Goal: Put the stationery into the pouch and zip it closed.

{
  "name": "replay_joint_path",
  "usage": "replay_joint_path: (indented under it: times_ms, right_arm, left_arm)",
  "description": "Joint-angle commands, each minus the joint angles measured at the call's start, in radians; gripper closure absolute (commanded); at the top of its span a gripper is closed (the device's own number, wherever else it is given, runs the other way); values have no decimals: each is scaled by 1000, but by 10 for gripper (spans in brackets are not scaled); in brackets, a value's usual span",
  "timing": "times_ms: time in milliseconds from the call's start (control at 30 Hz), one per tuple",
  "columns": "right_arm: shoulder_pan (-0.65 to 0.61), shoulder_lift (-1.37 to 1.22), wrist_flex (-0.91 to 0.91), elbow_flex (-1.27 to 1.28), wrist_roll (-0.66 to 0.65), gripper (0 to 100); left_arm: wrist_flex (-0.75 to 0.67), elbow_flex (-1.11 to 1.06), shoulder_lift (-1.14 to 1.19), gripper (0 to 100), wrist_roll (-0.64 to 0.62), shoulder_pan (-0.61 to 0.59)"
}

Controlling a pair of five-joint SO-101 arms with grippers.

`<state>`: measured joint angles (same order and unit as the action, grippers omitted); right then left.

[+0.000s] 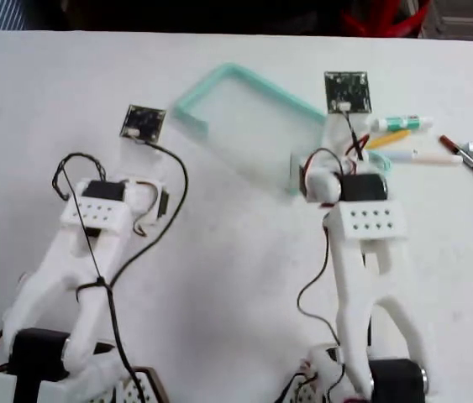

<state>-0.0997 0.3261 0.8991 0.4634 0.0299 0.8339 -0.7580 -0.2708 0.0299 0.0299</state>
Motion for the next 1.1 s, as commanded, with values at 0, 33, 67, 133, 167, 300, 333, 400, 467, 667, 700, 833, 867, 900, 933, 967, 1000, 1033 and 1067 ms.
replay_joint_path:
  times_ms: [0,33,67,133,167,300,333,400,467,667,700,833,867,900,933,967,1000,1033,1067]
  right_arm:
    - [38,-166,2,-160,54,741]
    - [50,-236,2,-207,69,742]
    - [62,-300,4,-253,81,743]
    - [81,-417,10,-345,86,743]
    - [93,-467,21,-381,78,744]
    - [125,-593,102,-477,25,744]
    - [136,-610,104,-493,15,744]
    - [156,-641,99,-523,14,744]
    - [160,-668,81,-546,8,744]
    - [151,-740,44,-583,8,745]
    - [151,-750,39,-589,8,747]
    - [151,-788,28,-614,6,827]
    - [151,-799,22,-624,6,848]
    - [151,-809,15,-631,6,865]
    - [153,-820,12,-640,6,872]
    - [154,-828,10,-643,6,869]
    - [154,-832,10,-646,6,861]
    - [154,-835,13,-647,6,850]
    - [154,-837,15,-649,6,840]
  left_arm:
    - [-21,46,-4,902,-5,-8]
    - [-21,46,-4,902,-5,-8]
    - [-21,48,-4,902,-5,-8]
    - [-21,49,-4,902,-5,-8]
    - [-21,49,-4,902,-5,-8]
    - [-21,49,-4,902,-5,-8]
    - [-21,51,-4,902,-5,-8]
    - [-21,52,-4,902,-5,-8]
    - [-21,52,-4,902,-5,-8]
    - [-21,52,-4,902,-5,-8]
    - [-21,52,-4,902,-5,-8]
    - [-21,51,-4,902,-5,-8]
    - [-21,51,-4,902,-5,-8]
    - [-21,51,-4,902,-5,-8]
    - [-21,49,-4,902,-5,-8]
    - [-21,49,-4,902,-5,-8]
    - [-21,49,-4,902,-5,-8]
    - [-21,48,-4,902,-5,-8]
    - [-21,48,-4,902,-5,-8]
